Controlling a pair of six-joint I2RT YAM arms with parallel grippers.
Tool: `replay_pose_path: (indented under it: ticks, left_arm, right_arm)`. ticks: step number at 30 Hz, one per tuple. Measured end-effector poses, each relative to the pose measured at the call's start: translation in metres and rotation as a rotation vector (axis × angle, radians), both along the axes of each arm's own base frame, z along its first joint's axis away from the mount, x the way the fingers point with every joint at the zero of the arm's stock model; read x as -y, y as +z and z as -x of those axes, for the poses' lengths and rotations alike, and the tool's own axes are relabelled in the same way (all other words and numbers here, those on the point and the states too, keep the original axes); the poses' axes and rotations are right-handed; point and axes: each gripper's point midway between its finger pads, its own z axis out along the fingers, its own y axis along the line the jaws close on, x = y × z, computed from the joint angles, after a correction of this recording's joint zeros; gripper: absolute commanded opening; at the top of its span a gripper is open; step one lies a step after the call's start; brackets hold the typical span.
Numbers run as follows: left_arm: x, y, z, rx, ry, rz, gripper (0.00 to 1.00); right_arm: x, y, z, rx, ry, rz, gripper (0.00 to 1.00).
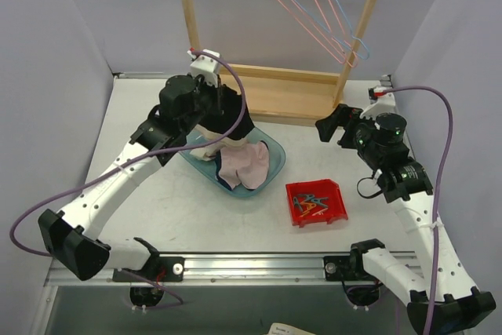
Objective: Remove the underwear clipped to the hanger
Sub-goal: Place the underwear in the bin, then reset both arms
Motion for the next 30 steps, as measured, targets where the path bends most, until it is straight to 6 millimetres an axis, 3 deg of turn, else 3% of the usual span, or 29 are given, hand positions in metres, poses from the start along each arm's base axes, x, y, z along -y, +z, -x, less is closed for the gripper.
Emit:
replay_pose_path:
  ticks: [5, 10, 12, 13, 14, 15, 18, 25, 30]
  left_arm:
    - [0.025, -0.03, -0.005, -0.069, -0.088, 0.01, 0.03]
    - [0.027, -0.098, 0.014, -0.216, -0.115, 0.031, 0.03]
    - [0.022, -0.127, 0.026, -0.279, -0.108, 0.024, 0.41]
    - [0.018, -0.138, 0.032, -0.306, -0.104, 0.022, 0.74]
    - [0.016, -0.146, 0.037, -0.326, -0.103, 0.025, 0.94]
    - [0.014, -0.15, 0.043, -0.341, -0.102, 0.036, 0.94]
    - [0.009, -0.141, 0.057, -0.336, -0.106, 0.086, 0.94]
    - [-0.002, -0.091, 0.086, -0.244, -0.151, 0.186, 0.94]
    - [-0.013, -0.079, 0.108, -0.241, -0.168, 0.203, 0.94]
  right_arm:
    - [0.0, -0.002, 0.0, -0.003, 0.0, 0.003, 0.99]
    - [0.0, -0.003, 0.0, -0.004, 0.002, 0.007, 0.99]
    - [0.0, -0.005, 0.0, -0.008, 0.002, 0.009, 1.0]
    - [0.0, -0.006, 0.0, -0.01, 0.002, 0.009, 1.0]
    - [0.0, -0.006, 0.0, -0.012, 0.002, 0.009, 1.0]
    - [0.0, -0.007, -0.001, -0.014, 0.002, 0.009, 1.0]
    - [0.0, -0.01, -0.002, -0.024, 0.002, 0.012, 1.0]
    - [-0.002, -0.01, -0.005, -0.02, 0.007, 0.008, 1.0]
    - [-0.004, -0.008, -0.004, -0.017, 0.013, 0.004, 1.0]
